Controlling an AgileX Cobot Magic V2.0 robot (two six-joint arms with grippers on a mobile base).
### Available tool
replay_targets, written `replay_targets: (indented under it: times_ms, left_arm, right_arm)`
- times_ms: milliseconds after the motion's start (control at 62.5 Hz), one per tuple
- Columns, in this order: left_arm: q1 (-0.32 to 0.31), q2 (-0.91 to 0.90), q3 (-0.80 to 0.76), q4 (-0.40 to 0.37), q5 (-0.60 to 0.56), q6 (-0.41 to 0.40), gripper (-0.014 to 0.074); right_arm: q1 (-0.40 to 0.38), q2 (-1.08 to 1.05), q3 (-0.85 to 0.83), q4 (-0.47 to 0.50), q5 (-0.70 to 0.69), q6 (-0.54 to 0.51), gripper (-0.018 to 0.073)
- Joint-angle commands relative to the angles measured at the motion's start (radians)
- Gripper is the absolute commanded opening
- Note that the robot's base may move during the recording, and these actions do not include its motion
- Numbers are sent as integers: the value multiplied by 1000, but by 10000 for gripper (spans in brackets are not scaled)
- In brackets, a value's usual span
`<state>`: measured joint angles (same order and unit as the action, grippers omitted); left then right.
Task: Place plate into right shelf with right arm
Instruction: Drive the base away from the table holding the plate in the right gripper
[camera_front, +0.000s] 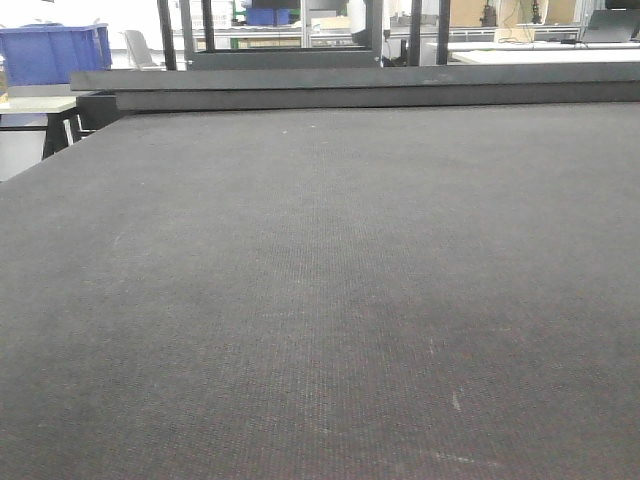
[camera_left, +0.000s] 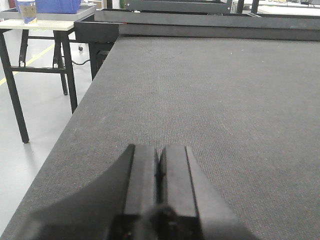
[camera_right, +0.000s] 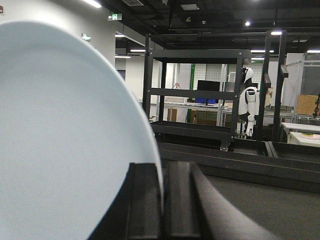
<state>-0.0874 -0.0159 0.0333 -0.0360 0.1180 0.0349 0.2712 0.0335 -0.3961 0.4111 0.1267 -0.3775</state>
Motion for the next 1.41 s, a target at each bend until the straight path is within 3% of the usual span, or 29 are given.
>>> replay_targets:
  times_ms: [0, 1391]
  left_arm:
    - [-5, -7, 8, -6, -87, -3, -47]
    - [-5, -7, 8, -6, -87, -3, -47]
  right_arm:
    - [-7, 9, -15, 13, -127, 0, 57]
    - [-4, 9, -15, 13, -120, 0, 57]
